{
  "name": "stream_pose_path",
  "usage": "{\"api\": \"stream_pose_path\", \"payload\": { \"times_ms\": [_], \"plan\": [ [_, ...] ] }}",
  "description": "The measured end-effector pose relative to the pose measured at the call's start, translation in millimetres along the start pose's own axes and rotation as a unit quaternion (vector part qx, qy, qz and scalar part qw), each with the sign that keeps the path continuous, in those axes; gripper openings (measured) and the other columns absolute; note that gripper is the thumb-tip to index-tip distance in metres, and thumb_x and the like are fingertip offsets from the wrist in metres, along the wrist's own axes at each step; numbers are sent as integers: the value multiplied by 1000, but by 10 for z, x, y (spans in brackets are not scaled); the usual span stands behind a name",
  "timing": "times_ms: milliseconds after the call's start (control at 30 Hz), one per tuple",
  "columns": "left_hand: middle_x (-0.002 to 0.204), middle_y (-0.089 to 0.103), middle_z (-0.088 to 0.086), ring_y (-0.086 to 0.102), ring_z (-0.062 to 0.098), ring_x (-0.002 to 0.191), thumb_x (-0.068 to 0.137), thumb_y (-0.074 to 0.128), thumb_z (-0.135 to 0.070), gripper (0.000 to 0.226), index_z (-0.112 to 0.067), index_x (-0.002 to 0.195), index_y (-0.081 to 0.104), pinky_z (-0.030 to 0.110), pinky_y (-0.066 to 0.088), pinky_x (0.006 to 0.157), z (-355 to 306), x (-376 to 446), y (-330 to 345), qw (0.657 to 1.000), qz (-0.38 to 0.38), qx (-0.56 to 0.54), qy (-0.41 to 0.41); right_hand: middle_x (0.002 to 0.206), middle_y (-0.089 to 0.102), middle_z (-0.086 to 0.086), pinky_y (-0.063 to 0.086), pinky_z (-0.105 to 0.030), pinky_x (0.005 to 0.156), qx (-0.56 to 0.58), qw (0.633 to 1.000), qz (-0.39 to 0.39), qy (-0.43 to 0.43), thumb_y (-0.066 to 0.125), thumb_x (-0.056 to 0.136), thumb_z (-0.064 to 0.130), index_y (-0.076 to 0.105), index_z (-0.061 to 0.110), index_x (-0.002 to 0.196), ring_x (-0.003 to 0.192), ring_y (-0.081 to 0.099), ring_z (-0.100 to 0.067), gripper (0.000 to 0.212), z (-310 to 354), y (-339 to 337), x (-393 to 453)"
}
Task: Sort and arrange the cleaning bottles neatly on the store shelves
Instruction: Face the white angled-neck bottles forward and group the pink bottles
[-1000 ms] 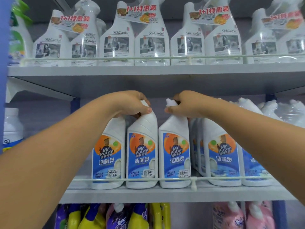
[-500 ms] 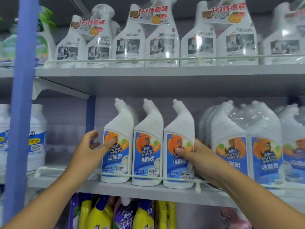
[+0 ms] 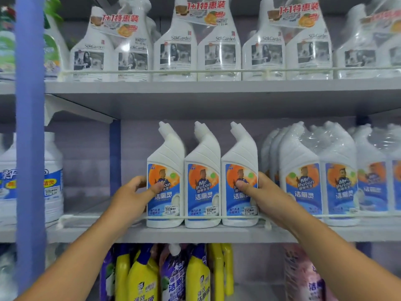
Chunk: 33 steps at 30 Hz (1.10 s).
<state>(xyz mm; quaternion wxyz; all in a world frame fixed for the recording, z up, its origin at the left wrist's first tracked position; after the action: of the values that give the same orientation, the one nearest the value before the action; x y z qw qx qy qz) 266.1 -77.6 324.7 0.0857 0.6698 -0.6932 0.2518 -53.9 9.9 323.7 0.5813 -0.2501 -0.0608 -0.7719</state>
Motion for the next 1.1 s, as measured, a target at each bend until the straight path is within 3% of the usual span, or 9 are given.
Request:
{"api": "stream_pose_path", "payload": {
  "times_ms": [100, 233, 300, 467, 567, 700, 767, 900, 1100],
  "plan": [
    [114, 64, -19, 65, 5, 99, 77, 83, -49, 56, -35, 120, 51, 31, 52, 79, -90, -104, 118, 1000, 3, 0, 31, 115, 77, -1, 55, -52, 97, -3, 1000, 9, 8, 71, 92, 44, 60, 26, 123, 105, 74, -24, 38, 0, 18, -33],
    [152, 36, -5, 52, 17, 126, 56, 91, -61, 130, -41, 154, 8, 34, 47, 86, -194, -227, 377, 995, -31, 65, 63, 117, 76, -5, 55, -52, 98, 10, 1000, 17, 18, 70, 93, 39, 58, 19, 127, 107, 73, -28, 41, 25, 38, -80],
    [156, 28, -2, 51, 17, 124, 58, 92, -57, 141, -35, 157, -6, 32, 45, 80, -195, -231, 422, 993, -45, 90, 61, 117, 76, -6, 54, -54, 98, 15, 999, 17, 23, 72, 92, 41, 59, 20, 127, 108, 73, -29, 44, 35, 45, -96],
    [151, 37, -3, 52, 13, 110, 65, 92, -49, 133, -31, 158, -2, 31, 44, 75, -173, -190, 410, 991, -59, 96, 71, 116, 76, -5, 56, -53, 97, 20, 999, 26, 16, 68, 95, 37, 60, 20, 126, 106, 74, -27, 36, 84, 68, -134],
    [137, 45, -10, 54, 10, 104, 67, 92, -45, 120, -33, 154, 9, 31, 46, 74, -125, -164, 389, 992, -49, 90, 80, 116, 76, -5, 56, -53, 96, 27, 999, 28, 20, 69, 95, 35, 58, 19, 127, 106, 74, -27, 37, 76, 66, -131],
    [102, 61, -18, 63, 12, 99, 78, 86, -41, 57, -29, 120, 49, 23, 45, 67, -91, -67, 187, 996, -26, 60, 64, 112, 77, -1, 58, -49, 95, -4, 1000, 18, 12, 79, 88, 24, 58, 23, 122, 102, 75, -23, 40, 66, 51, -134],
    [94, 60, -24, 62, 8, 92, 81, 82, -43, 41, -29, 111, 59, 27, 48, 70, -79, -39, 56, 997, -25, 55, 53, 112, 77, -3, 57, -49, 96, -8, 999, 34, 14, 79, 87, 18, 61, 20, 120, 102, 75, -24, 37, 71, 59, -140],
    [99, 72, -8, 69, 11, 87, 81, 82, -43, 36, -24, 108, 69, 38, 59, 77, -9, 4, -48, 999, -26, 36, 13, 114, 77, -3, 56, -50, 98, -26, 999, 43, 14, 80, 87, 21, 65, 18, 119, 104, 75, -25, 35, 50, 49, -128],
    [100, 73, -5, 70, 14, 88, 80, 83, -45, 36, -23, 106, 70, 41, 60, 80, 41, -14, -38, 998, -29, 57, 19, 113, 77, -2, 56, -50, 97, -55, 998, 36, 19, 82, 85, 28, 66, 21, 117, 103, 75, -24, 37, 5, 32, -100]
  ]
}}
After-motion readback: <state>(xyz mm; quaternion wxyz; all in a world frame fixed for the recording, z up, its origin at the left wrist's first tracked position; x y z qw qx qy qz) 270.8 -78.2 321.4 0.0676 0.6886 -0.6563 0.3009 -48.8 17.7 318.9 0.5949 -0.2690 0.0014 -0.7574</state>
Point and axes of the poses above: each hand's wrist, its own x-axis towards the middle knuckle, its own y-axis out of the palm, z = x × y, the point moved 6 cm from there along x, towards the middle knuckle
